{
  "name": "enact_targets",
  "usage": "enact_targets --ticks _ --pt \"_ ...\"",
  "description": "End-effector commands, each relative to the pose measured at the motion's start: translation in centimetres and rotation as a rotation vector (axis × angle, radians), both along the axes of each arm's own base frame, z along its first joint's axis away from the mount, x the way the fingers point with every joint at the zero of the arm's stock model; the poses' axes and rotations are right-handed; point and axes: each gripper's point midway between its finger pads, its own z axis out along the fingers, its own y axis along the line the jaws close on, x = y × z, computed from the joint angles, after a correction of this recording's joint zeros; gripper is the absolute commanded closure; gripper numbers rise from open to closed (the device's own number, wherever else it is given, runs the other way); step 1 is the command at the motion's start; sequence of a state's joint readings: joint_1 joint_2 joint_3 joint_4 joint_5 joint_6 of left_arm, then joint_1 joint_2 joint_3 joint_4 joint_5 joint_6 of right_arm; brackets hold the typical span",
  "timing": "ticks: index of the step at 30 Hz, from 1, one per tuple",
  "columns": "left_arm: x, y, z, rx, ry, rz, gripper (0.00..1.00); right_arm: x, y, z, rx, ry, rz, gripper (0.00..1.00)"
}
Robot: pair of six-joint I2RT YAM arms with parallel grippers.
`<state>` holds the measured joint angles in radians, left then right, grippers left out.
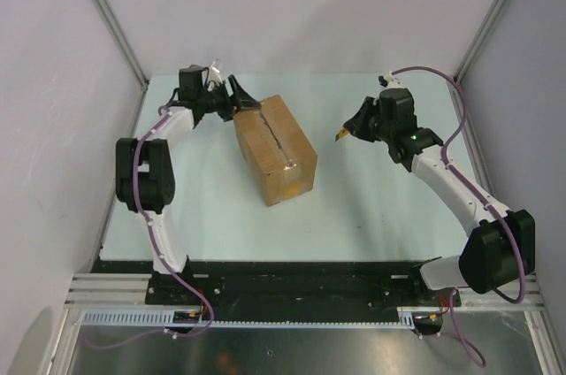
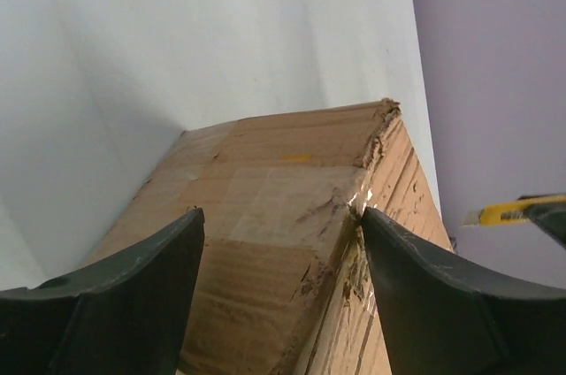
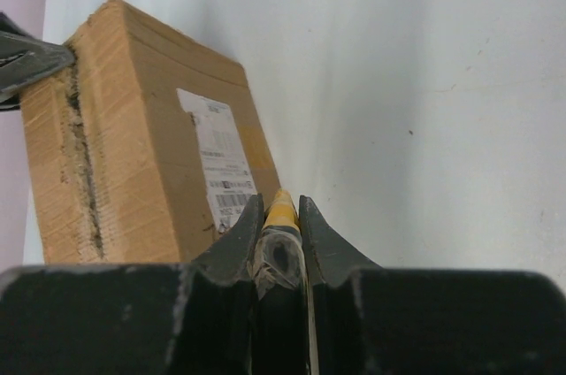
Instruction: Unpack the express box
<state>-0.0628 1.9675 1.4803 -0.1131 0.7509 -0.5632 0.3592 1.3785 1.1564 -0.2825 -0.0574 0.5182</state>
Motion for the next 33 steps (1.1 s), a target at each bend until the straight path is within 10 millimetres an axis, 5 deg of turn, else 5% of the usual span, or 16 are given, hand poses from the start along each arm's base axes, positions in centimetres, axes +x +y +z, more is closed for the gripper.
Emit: enact_targets --ticks 1,8,14,18,25,33 --pt "-3.8 -5.6 0.7 -0.040 -0.073 -0.288 0.24 0.0 1.5 4.6 0.009 -0.154 0.055 1.00" --pt "-7.2 -9.3 1.5 -0.062 -0.135 -0.461 0.26 -1.0 3.1 6.8 -0.042 -0.258 0.047 1.00" --pt "-5.4 -9.4 1.9 -0.013 -0.186 -0.421 0.20 -1.3 3.0 9.2 -0.059 -0.349 -0.004 1.00" --pt "-2.6 -8.3 5.2 0.064 -0.260 -0.266 0.15 -1.9 4.3 11.1 -0.053 -0.429 0.047 1.00" --pt "-2.0 -6.5 10.9 0.128 -0.388 -0.122 0.10 -1.9 6.0 12.9 -0.057 -0.525 0.069 1.00" --pt "-3.9 -5.3 7.8 0.213 -0.344 -0.060 0.12 -1.1 9.8 12.9 -0.100 -0.629 0.133 1.00"
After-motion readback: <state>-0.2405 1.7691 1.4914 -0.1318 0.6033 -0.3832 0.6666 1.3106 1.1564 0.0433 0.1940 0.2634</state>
